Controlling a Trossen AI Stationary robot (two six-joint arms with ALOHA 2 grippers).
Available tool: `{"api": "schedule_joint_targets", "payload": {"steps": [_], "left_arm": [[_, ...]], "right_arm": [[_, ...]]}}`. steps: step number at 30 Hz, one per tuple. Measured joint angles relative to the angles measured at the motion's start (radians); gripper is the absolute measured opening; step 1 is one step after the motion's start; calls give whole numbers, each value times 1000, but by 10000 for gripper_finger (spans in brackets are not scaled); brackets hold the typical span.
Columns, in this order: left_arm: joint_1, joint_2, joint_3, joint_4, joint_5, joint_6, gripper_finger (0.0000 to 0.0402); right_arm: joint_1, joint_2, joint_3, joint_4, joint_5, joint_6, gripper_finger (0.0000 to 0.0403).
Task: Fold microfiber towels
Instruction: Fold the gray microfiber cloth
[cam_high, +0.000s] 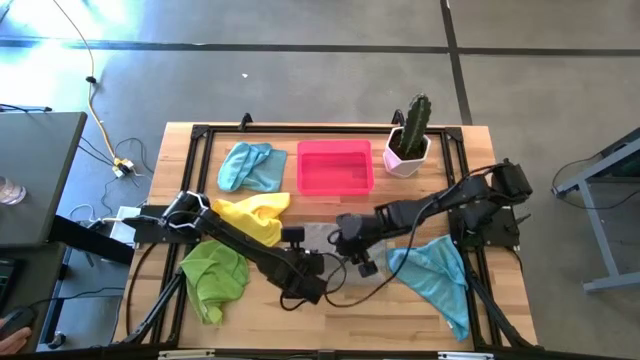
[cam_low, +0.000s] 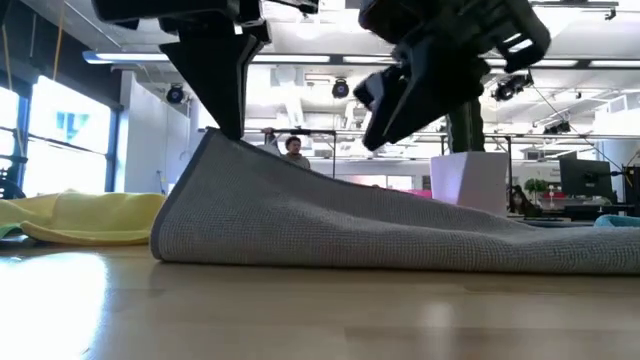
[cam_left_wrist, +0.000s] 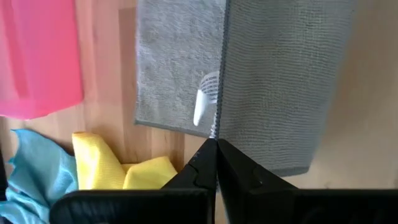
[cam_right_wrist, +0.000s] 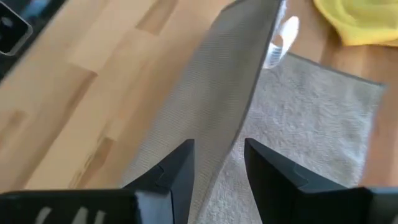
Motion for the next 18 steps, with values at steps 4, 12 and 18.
{"api": "schedule_joint_targets", "payload": {"steps": [4, 12, 18], "left_arm": [[-8, 0, 0, -4, -61, -13, 0], [-17, 0, 0, -7, -71, -16, 0], [-16, 0, 0, -5, -63, -16, 0]], "right_arm": [[-31, 65, 0, 16, -85, 0, 134], [-49, 131, 0, -39, -201, 8, 134], [-64, 93, 0, -19, -191, 0, 134]]}}
